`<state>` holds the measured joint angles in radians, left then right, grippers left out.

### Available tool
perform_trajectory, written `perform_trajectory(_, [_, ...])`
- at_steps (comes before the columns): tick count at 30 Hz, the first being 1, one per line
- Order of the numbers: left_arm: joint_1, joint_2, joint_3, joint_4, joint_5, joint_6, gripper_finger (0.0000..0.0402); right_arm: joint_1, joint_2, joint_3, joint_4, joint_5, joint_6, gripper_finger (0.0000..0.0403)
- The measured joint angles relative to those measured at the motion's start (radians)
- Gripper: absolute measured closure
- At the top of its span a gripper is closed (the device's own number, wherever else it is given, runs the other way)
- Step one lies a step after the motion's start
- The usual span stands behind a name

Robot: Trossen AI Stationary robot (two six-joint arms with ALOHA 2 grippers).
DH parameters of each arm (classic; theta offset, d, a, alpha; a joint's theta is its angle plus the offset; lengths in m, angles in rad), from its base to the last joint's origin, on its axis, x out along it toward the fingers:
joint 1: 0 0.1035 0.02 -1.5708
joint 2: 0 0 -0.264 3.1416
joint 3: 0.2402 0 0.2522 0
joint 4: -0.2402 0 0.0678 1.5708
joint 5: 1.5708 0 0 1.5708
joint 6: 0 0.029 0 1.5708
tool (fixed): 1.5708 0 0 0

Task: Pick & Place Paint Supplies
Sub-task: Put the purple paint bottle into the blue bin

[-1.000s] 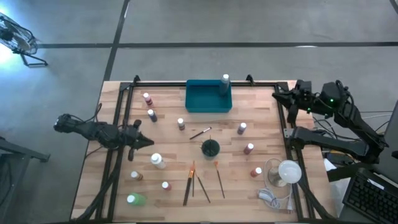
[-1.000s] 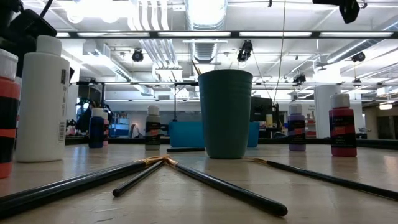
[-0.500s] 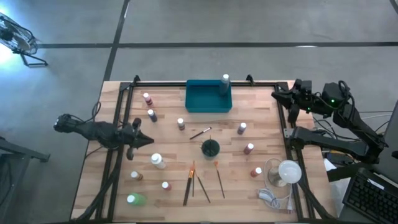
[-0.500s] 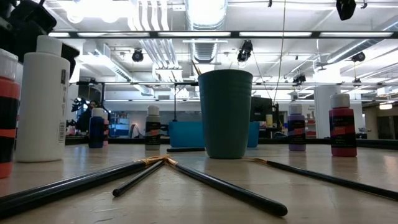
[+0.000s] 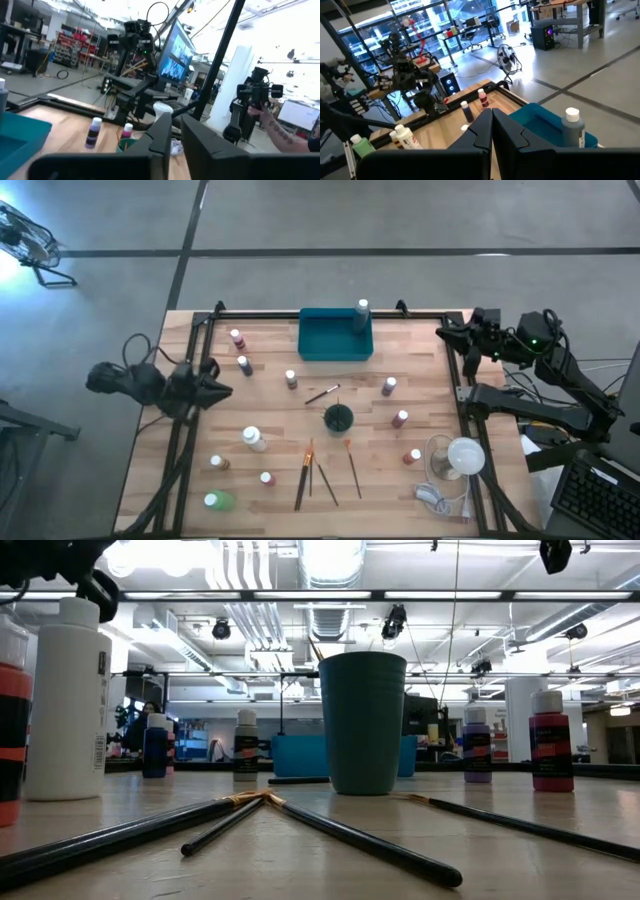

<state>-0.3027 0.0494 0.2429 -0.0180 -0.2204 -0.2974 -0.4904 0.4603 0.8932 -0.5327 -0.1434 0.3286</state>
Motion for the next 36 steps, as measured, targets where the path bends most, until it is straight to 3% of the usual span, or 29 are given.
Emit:
perform_trajectory(6, [0.0,0.0,0.034,-0.046,-0.014,0.026,0.0297,0.0,0.03,0.001,0.05,-0.11,0.01,0.0394])
perform_trajectory(12, [0.0,0.0,0.033,-0.036,-0.017,0.055,0.0285,0.0,0.106,0.011,0.092,-0.154,-0.027,0.0394])
perform_trajectory(16, [0.0,-0.001,0.033,-0.037,-0.017,0.003,0.0284,0.008,0.165,0.042,-0.022,-0.202,-0.081,0.0394])
perform_trajectory(27, [0.0,-0.001,0.032,-0.043,-0.017,0.012,0.0284,0.017,0.341,0.203,-0.327,-0.165,-0.13,0.0394])
perform_trajectory(36, [0.0,-0.001,0.032,-0.044,-0.017,0.013,0.0284,0.018,0.544,0.378,-0.658,-0.041,-0.146,0.0358])
